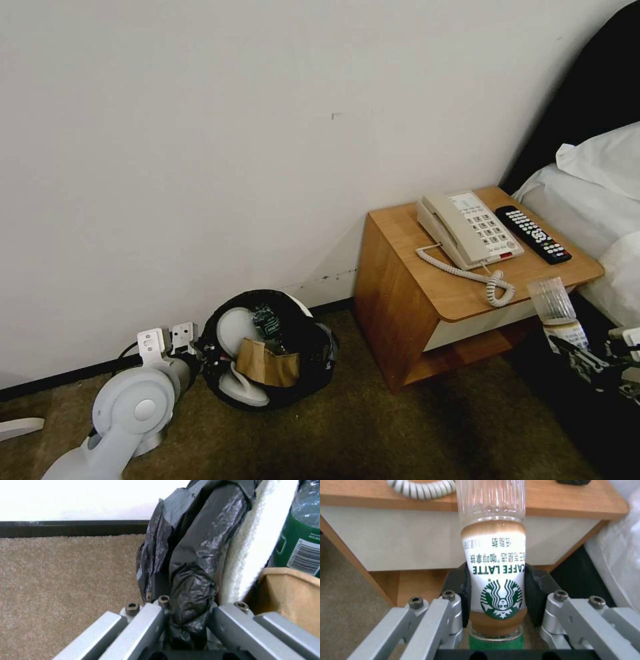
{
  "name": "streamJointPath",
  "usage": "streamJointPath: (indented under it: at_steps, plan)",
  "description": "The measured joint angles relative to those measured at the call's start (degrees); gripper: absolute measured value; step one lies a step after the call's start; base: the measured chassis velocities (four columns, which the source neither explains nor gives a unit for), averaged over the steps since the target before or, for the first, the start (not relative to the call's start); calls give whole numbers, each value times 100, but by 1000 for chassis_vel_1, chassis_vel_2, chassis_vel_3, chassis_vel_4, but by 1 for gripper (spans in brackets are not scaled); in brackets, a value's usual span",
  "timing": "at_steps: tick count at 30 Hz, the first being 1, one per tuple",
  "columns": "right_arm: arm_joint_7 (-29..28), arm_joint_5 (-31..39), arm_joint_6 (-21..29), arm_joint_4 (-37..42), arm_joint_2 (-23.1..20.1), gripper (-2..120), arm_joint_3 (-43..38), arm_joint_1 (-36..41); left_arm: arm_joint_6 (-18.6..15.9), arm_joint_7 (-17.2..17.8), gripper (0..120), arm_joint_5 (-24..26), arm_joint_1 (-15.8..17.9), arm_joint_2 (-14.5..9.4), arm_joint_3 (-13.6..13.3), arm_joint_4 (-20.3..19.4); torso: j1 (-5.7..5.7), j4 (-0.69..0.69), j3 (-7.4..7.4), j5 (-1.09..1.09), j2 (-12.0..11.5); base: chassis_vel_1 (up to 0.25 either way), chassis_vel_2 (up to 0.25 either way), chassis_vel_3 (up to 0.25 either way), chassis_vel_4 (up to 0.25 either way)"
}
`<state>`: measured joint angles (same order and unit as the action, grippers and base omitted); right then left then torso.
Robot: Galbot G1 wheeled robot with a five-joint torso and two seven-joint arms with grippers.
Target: Pick up the trash bin, then pick up the garbage from the floor and place it into the trash bin.
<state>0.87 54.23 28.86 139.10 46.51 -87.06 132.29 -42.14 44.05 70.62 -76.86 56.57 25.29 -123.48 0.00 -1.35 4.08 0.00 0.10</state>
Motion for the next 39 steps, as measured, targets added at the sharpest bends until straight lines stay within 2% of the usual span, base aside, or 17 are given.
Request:
streamJointPath:
  at_steps: [23,39]
  plan:
    - [-405,430,52,231,-487,31,-45,-356,5,-2,0,-33,-26,30,-2,-27,0,0,0,0,0,0,0,0,0]
    - [-816,996,40,268,-1250,31,-113,-697,5,-5,0,-121,-18,26,-104,-69,0,0,0,0,0,0,0,0,0]
